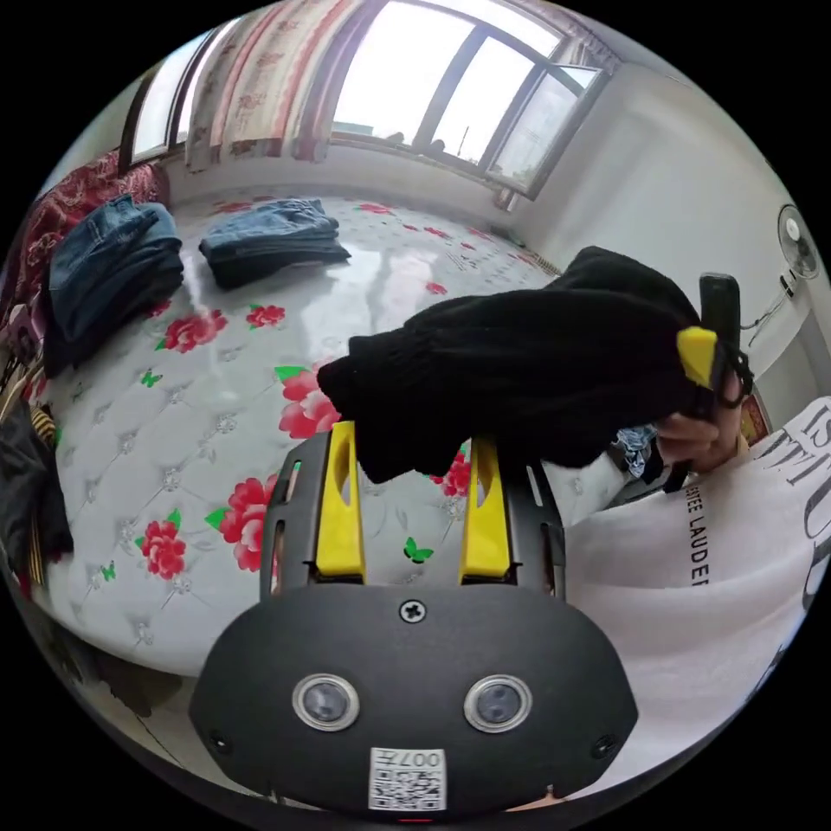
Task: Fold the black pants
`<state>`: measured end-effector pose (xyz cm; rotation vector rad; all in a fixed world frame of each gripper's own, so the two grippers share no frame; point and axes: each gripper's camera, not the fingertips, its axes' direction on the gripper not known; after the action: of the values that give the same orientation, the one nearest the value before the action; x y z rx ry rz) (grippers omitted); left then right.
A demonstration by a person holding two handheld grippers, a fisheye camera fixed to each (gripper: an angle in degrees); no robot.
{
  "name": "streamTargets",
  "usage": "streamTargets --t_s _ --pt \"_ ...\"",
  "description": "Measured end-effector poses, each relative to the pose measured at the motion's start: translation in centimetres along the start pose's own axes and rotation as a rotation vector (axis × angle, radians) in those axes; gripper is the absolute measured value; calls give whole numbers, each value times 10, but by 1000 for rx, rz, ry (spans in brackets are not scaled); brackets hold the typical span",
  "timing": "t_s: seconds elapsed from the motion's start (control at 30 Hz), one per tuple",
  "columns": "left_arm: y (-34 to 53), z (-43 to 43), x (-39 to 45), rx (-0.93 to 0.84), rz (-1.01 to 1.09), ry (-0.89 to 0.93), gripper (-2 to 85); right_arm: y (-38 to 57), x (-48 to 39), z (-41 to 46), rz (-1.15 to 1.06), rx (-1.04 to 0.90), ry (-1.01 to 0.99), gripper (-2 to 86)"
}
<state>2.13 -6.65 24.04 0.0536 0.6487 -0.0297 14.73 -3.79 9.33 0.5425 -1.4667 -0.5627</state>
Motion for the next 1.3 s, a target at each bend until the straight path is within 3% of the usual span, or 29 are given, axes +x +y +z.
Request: streamTargets --t_s 0.07,0.2,0.43,0.5,0.57,0.63,0.7,0.77,0.83,1.07,1.13,1.3 --pt "29 -27 -37 24 -112 -54 111 -5 -9 27 -38 -155 109 12" --pt "76 -76 -96 92 -335 -108 46 4 -1 16 -16 -164 309 20" --pt "125 -132 -150 142 -467 -161 22 51 76 -51 416 -88 769 33" --pt "122 -154 -160 205 -486 -173 10 63 92 -62 519 -105 846 36" --pt "124 -205 -195 457 -654 -80 -1 70 97 -77 610 -43 872 39" --pt "116 -234 -215 554 -697 -109 -1 67 93 -82 616 6 897 42" --pt "96 -244 -224 520 -608 -283 5 61 92 -80 600 11 946 45" --pt "73 -224 -241 296 -592 -421 37 55 98 -67 598 -20 979 50" --pt "67 -201 -249 169 -592 -426 87 53 106 -55 618 -59 959 55" --pt "102 -136 -273 -94 -674 -354 111 73 130 -1 672 -315 968 71" --pt "108 -125 -286 -146 -705 -357 113 85 140 15 678 -423 980 67" --pt "100 -103 -319 -205 -764 -354 109 74 136 13 614 -440 1000 17"
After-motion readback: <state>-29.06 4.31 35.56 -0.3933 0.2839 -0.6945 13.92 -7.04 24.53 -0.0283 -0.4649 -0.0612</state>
